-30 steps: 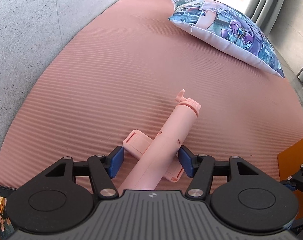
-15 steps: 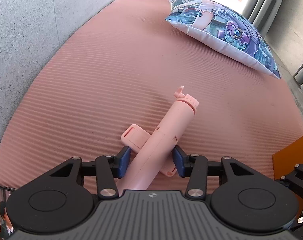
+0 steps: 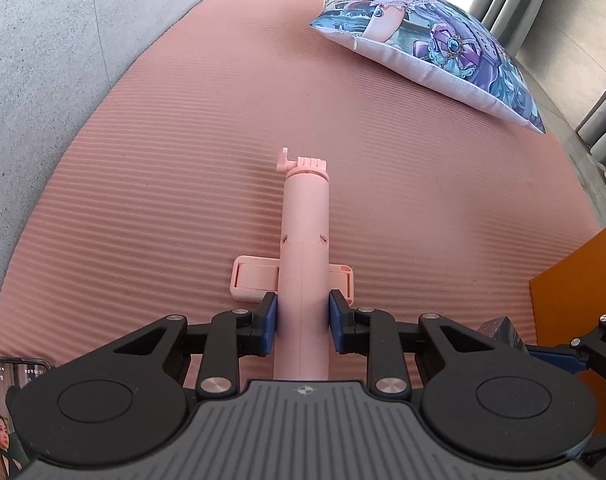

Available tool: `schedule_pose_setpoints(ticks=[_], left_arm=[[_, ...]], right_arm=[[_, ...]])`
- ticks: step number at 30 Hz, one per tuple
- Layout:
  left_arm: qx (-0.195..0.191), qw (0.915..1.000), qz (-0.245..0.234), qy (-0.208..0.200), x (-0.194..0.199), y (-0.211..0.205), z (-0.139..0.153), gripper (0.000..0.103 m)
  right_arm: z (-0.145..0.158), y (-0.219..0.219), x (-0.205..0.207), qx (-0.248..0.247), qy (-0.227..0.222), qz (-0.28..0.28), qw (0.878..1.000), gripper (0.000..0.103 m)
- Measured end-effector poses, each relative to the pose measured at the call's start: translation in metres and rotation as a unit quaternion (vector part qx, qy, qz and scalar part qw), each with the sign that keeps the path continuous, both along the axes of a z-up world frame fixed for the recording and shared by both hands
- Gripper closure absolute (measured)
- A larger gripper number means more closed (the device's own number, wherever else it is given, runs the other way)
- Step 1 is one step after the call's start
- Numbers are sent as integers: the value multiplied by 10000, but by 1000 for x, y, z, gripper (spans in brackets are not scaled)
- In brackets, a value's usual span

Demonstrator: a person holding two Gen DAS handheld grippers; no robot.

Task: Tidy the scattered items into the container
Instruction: 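Lift the selfie stick with left tool while right tool carries the deck box toward the orange box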

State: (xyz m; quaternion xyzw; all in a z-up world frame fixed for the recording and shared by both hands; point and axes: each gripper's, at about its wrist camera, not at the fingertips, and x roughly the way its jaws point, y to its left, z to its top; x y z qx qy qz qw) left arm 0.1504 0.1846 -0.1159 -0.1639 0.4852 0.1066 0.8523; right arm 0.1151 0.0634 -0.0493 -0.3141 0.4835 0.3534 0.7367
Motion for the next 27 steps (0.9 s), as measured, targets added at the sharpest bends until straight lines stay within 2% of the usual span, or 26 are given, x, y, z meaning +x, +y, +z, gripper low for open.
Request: schedule_pose_setpoints(ticks=[1, 3, 7, 9, 13, 17, 27], left_arm=[[-46, 10000, -19, 14, -2, 0, 0, 72], [-52, 10000, -42, 33, -5, -1, 3, 72], [-34, 9999, -103, -95, -11, -4, 11, 73], [-102, 9997, -121, -180, -14, -5, 16, 73], [-254, 9992, -147, -284, -22, -7, 23, 73], [-455, 9979, -215, -396, -30, -13, 31, 73], [-681, 9941, -342, -776, -49, -26, 53, 73]], right_arm=[[2, 1, -3, 27, 3, -27, 10000, 41], [-15, -19, 60, 102, 1, -89, 9999, 41], [-26, -27, 70, 306, -18, -231, 9993, 41], [-37, -45, 66, 451, -37, -325, 9985, 41], [-11, -63, 45, 716, -253, -480, 9960, 41], [5, -79, 33, 1028, -420, -668, 9916, 41], [38, -115, 11, 1637, -662, -1161, 9774, 41]])
